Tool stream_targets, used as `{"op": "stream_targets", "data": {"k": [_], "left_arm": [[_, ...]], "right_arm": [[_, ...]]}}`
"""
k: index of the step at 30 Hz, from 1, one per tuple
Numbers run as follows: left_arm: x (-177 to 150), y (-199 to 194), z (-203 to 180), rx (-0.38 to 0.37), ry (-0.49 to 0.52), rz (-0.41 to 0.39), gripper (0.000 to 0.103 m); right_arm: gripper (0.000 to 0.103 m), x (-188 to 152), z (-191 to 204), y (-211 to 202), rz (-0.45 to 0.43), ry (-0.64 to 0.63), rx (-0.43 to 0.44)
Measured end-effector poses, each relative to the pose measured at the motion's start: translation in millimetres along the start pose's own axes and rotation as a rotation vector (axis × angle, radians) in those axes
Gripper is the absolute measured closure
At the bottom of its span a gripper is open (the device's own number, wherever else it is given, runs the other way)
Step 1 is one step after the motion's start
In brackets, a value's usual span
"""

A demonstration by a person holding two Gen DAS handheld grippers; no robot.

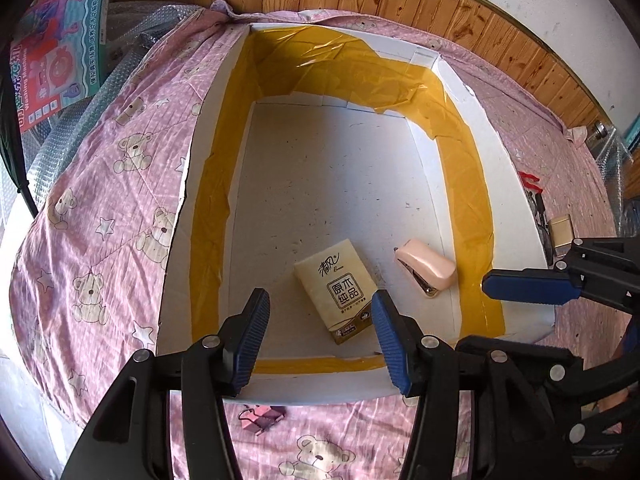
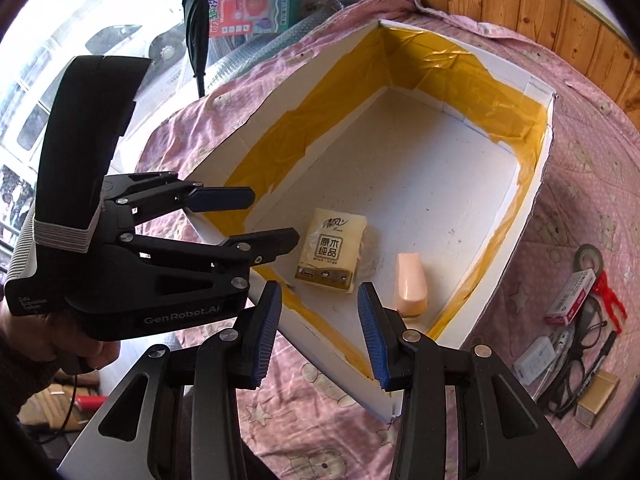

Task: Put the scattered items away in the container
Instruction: 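Open both tools to drop the tissue pack and stapler into the box, then move both tools back toward the remaining items on the bedspread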

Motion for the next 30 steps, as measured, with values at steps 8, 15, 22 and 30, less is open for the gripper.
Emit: {"op": "stream_targets", "data": {"k": [8, 15, 22, 30], "left_arm": [[-25.4, -25.6, 25.1, 0.018, -0.084, -0.015, 0.048], [-7.6, -62.3, -15.9, -0.036, -0.047, -0.129, 0.048], [4.9, -79.9, -77.6, -0.077, 0.026, -0.210, 0.048], [-1.9, -87.7, -123.0, -0.062, 0.078, -0.246, 0.048]], "right_arm": [[0.062, -17.7, 23.2, -9.3, 0.005, -0.015, 0.054], [0.062, -18.9, -0.8, -68.8, -0.201, 0.070, 0.012], [0.062, -40.7, -44.8, -128.7, -0.369, 0.203, -0.007], [0.062, -77.2, -75.7, -153.1, -0.488, 0.312, 0.033]]}}
Point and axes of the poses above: each gripper's, at about its wrist camera, not at the fingertips, and y roughly the way its jaws point, z to its left, x to its top, the point moved 4 cm from there along y, roughly the way its jaws point, and after that the axes turned 2 degrees about x, right-handed, at the moved point
